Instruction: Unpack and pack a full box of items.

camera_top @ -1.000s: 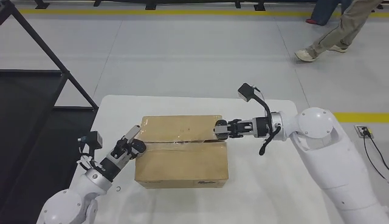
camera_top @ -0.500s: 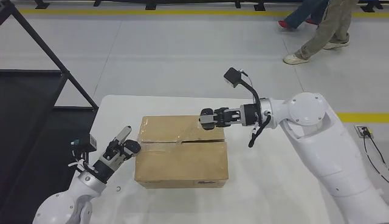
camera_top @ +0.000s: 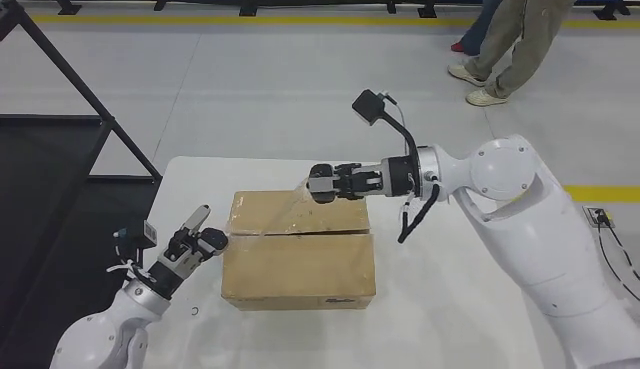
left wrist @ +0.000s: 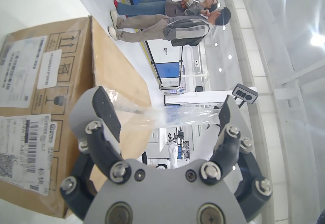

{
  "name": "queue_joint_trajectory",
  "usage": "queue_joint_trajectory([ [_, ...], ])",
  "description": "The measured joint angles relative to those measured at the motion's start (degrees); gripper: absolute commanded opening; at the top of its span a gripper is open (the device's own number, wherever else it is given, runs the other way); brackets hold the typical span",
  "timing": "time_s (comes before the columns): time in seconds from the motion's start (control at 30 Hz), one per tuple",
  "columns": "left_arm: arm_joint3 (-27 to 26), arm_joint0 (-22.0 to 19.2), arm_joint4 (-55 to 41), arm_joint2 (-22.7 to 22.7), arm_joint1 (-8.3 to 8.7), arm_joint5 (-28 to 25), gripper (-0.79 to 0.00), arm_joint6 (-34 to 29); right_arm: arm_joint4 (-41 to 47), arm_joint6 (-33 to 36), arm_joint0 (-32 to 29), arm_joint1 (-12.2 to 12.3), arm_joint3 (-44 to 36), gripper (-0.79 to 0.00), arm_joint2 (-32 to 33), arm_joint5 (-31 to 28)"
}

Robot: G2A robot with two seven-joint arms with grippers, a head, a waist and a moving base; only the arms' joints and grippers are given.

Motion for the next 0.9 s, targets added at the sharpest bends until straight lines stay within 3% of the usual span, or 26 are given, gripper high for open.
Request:
queue_joint_trajectory([
  [0.6, 1.8, 2.62, -4.9, -3.61, 0.47, -3.43, 0.0, -1.21, 0.73, -1.95, 5.14, -2.25, -1.9, -0.785, -4.66, -3.57],
  [0.9, 1.63, 3.27, -6.4, -4.03, 0.63, -4.28, 0.0, -1.72, 0.22, -1.78, 7.68, -3.52, 1.91, -0.785, -7.57, -2.34],
])
